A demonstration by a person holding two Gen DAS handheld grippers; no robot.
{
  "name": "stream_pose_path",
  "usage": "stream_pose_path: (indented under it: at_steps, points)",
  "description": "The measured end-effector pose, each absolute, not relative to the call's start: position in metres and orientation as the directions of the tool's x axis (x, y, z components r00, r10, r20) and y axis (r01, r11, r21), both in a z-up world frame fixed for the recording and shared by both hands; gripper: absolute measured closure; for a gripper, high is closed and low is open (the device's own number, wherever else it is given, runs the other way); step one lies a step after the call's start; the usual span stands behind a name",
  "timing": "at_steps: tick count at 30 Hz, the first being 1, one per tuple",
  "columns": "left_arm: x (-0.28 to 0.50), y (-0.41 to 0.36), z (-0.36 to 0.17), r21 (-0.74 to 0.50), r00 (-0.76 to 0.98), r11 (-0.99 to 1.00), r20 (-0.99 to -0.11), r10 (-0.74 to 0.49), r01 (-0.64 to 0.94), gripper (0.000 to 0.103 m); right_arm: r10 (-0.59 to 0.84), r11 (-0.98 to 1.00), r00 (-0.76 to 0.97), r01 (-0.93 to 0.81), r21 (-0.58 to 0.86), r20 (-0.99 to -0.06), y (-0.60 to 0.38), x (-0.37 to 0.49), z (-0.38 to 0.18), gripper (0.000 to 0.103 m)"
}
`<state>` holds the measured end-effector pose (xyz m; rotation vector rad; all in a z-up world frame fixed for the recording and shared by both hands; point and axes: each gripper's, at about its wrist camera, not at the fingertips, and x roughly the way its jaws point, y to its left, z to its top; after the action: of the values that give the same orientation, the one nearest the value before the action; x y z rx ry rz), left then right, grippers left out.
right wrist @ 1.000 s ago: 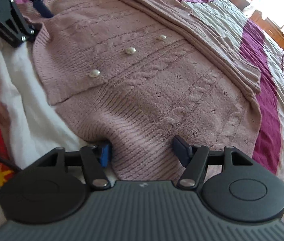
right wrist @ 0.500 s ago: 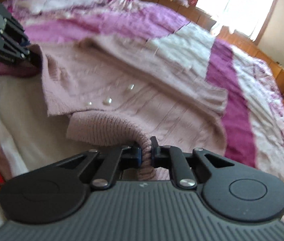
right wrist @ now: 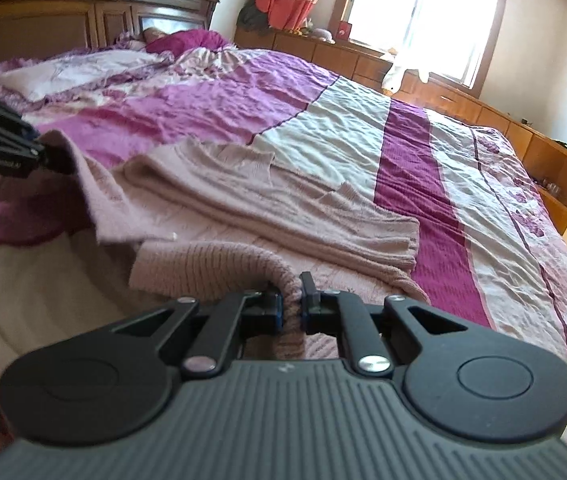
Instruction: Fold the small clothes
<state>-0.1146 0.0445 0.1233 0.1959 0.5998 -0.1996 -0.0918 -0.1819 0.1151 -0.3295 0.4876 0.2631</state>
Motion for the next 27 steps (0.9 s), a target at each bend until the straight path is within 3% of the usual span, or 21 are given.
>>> stream_pose_path:
  at_steps: [12,18,27]
  points:
    - [-0.070,0.046,0.147,0.042,0.821,0.972,-0.544,-0.173,0.232,0.092,0.168,0.953,0.872,-0.263,-0.152,-0.460,-0.186,-0.062,0.132,0.092]
    - [-0.050,0.040,0.160,0.012,0.819,0.966,-0.533,-0.214,0.260,0.092,0.135,0.950,0.898,-0.237,-0.203,-0.419,-0.182,-0.051,0.135,0.092]
    - [-0.015,0.037,0.151,0.011,0.819,0.977,-0.548,-0.170,0.211,0.092,0.134,0.957,0.907,-0.223,-0.184,-0.399,-0.186,-0.022,0.134,0.092]
